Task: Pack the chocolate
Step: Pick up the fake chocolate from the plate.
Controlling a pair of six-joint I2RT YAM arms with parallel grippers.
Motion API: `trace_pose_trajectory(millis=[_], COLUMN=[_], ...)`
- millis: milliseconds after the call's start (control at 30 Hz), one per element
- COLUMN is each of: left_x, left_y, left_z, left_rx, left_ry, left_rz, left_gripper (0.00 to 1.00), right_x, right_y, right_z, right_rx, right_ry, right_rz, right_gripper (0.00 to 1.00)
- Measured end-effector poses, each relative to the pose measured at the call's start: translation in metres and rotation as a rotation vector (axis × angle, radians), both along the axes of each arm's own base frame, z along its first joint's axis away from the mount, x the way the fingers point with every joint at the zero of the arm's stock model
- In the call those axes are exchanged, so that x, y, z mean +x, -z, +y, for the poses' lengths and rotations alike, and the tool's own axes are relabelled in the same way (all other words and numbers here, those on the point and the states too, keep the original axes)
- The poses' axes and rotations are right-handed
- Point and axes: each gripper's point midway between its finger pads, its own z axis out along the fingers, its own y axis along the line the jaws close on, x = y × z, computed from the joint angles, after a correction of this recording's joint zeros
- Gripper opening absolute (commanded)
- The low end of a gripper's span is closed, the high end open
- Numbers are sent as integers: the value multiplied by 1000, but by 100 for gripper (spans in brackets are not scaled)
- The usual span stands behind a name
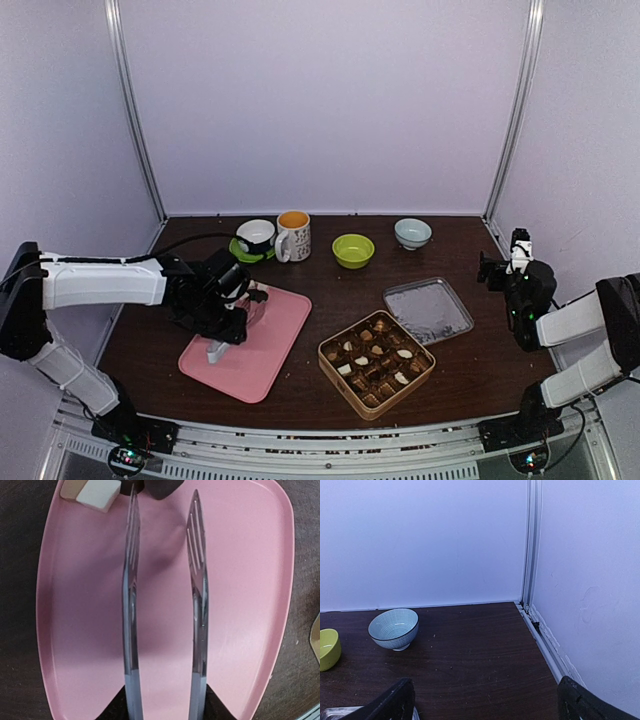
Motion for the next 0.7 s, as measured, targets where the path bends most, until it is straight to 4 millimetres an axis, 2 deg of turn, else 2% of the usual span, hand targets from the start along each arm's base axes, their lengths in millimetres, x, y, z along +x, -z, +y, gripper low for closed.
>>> trace_pose_trajectory(millis=[200, 700], left_x=[20, 41], left_y=[8, 9], left_z=[-12, -20], left_rx=[9, 19], left_ry=[11, 17], left_rz=[-1, -14], left_gripper=[39, 35], right_x=[0, 0], right_y=[0, 0], right_z=[0, 0], right_rx=[0, 0], right_ry=[0, 0], right_rz=[0, 0], right_gripper=[100, 100])
